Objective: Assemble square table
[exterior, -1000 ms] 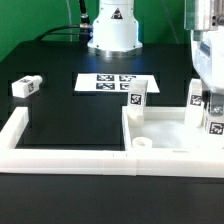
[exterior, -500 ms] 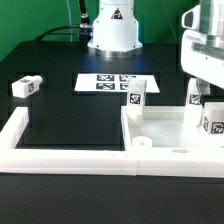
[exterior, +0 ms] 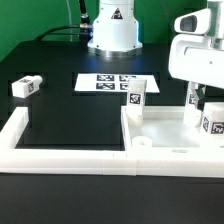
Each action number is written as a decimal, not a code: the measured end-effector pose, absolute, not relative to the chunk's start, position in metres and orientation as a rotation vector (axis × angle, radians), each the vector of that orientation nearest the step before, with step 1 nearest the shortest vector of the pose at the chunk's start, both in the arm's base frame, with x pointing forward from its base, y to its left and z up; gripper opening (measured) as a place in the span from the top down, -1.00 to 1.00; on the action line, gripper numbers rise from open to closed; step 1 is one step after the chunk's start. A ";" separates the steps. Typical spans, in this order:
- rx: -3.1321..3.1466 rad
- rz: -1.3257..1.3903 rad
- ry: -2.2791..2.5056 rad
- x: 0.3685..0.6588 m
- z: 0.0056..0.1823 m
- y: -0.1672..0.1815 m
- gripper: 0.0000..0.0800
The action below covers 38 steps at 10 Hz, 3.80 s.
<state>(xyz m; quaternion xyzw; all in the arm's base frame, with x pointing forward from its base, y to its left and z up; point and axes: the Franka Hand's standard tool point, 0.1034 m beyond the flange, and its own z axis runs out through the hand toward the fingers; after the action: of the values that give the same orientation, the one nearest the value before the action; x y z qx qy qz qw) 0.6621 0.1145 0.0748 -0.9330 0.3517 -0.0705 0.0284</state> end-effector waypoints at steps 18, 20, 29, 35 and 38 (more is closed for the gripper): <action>-2.908 -0.289 0.986 0.669 0.076 0.101 0.28; -2.754 -0.256 1.319 0.676 0.076 0.097 0.28; -1.684 -0.052 2.444 0.673 0.076 0.098 0.26; -1.751 -0.120 2.367 0.656 0.084 0.084 -0.57; -1.881 -0.149 2.257 0.624 0.109 0.049 -0.62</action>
Offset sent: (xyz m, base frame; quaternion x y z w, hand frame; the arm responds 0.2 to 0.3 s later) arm 0.0000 0.0000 0.0000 0.0000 0.0000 -0.1296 0.9916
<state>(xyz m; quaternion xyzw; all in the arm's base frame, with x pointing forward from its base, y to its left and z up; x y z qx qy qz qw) 0.6243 0.0487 0.1093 -0.6363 0.7633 -0.0504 0.0997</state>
